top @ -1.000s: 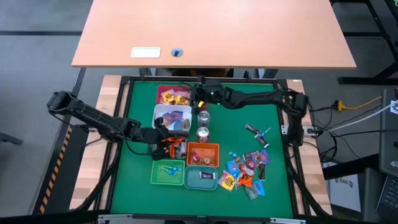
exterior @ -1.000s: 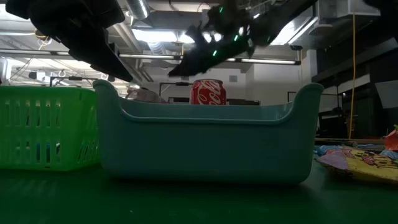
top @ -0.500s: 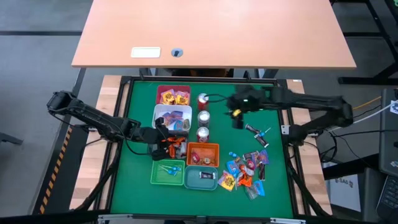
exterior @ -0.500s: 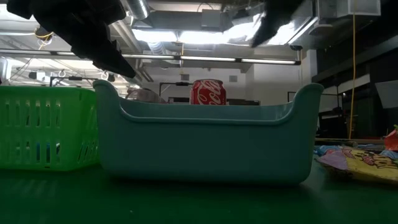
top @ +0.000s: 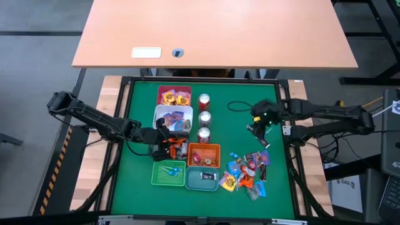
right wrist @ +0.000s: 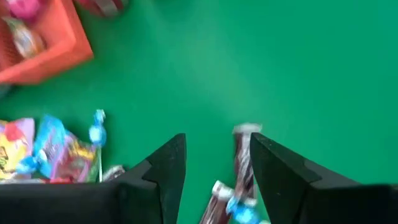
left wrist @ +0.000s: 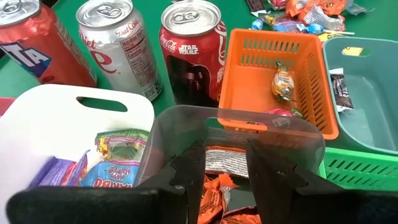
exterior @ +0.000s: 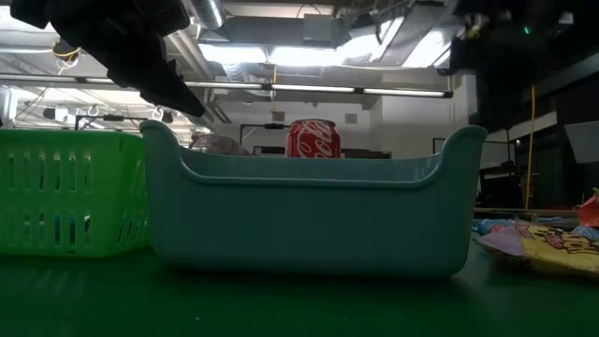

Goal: Sort candy
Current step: Put the brown candy into the teal green bin

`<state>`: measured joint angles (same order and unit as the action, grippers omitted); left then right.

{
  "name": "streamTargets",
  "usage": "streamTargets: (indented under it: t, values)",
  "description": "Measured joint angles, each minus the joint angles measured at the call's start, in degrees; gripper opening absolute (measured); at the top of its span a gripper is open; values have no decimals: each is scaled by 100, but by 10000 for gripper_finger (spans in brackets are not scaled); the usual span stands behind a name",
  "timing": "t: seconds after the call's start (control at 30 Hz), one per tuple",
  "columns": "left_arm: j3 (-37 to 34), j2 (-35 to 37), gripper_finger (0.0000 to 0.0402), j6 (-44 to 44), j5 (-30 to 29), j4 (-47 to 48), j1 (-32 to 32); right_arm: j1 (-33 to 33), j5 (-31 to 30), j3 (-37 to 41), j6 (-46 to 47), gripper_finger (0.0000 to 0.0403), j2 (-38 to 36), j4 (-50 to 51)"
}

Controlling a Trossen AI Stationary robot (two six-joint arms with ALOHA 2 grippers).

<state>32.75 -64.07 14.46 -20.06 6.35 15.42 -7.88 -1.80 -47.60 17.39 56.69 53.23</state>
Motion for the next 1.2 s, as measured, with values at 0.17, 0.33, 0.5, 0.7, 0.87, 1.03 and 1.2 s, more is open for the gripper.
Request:
streamTargets:
  t: [0.17,0.33,0.5,0.7,0.87,1.03,1.2]
  values:
    - [0,0,107,2,-1,-7,0,0,87,646,394,177,95,-344]
    - [0,0,107,2,-1,-13,0,0,76,1068,666,177,273,-734]
    - [0,0,107,2,-1,-32,0,0,-211,1318,852,177,561,-687]
    - [0,0,107,2,-1,-54,0,0,-142,1374,939,177,927,-705]
    - [0,0,107,2,-1,-55,0,0,-314,1374,937,177,1255,-699]
    - [0,0,107,2,-1,-55,0,0,-313,1374,937,177,1607,-719]
    - [0,0,107,2,-1,-52,0,0,-313,1371,937,177,1937,-737]
